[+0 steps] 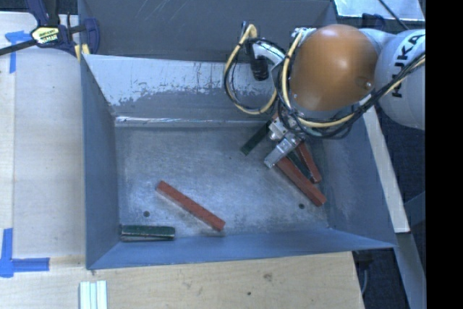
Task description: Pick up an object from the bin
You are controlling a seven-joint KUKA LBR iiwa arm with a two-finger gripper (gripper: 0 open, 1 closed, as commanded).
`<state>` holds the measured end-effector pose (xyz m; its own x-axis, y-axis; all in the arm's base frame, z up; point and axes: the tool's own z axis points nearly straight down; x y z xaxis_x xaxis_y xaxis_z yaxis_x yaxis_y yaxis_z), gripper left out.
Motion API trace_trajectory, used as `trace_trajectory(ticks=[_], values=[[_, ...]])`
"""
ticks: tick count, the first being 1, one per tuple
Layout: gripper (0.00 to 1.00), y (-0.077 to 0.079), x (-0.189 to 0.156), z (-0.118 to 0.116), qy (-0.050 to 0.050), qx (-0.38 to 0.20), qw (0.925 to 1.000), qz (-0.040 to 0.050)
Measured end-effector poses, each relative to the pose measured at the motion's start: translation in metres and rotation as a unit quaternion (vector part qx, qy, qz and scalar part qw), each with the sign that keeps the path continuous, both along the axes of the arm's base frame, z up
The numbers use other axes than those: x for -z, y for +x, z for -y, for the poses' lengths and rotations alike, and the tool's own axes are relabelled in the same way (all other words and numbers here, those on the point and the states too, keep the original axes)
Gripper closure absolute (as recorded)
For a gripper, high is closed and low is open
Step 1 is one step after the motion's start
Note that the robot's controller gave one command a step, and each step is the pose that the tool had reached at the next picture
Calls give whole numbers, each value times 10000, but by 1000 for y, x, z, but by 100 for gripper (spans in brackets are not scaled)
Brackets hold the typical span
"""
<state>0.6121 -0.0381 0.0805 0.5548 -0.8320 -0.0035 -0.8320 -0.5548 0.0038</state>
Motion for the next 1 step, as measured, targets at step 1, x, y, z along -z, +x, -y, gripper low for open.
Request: trace_trajectory(ticks=[1], values=[[100, -38, 8, -24, 0, -1691, 9856, 56]])
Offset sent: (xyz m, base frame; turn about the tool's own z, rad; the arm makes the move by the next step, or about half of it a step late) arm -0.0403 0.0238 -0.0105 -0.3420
